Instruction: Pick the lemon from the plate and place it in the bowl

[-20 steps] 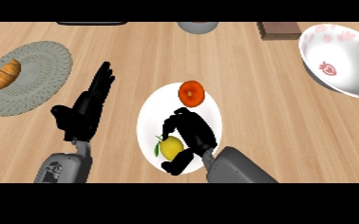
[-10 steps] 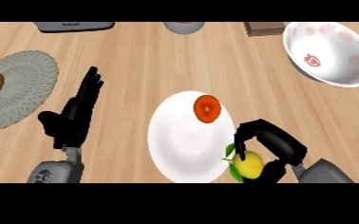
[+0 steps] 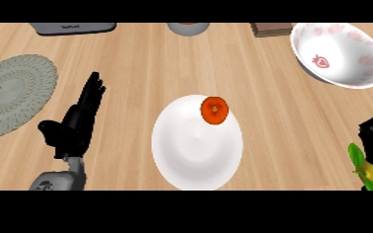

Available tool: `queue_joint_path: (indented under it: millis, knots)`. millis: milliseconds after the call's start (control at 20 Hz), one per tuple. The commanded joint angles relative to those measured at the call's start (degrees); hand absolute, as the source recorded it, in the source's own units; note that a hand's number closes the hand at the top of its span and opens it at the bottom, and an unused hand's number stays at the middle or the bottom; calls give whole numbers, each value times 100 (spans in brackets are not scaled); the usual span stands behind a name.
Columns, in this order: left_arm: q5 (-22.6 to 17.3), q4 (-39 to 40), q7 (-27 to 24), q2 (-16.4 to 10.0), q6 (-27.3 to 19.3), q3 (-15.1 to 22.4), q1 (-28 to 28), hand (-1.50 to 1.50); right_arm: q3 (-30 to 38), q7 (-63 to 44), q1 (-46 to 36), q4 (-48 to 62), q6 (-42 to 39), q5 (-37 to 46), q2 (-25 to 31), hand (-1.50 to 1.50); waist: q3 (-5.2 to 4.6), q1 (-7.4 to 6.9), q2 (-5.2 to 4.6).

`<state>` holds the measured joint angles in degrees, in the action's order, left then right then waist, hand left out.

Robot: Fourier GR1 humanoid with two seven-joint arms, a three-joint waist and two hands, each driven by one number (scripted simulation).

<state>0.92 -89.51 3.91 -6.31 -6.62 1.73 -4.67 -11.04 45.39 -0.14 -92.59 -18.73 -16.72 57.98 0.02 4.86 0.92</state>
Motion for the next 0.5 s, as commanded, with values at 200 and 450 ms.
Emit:
queue_joint_path:
  millis: [200, 450]
  knots:
    - [112, -40, 167, 87, 15, 180, -104, 0, 2368, 150, 1378, -290, -560, -1276, 1331, 150, -8, -181, -34]
    - [-74, -433, 522, -52, 190, 45, -185, 0, 3188, -1093, 1478, -796, -546, -1703, 1166, 150, -7, -354, -57]
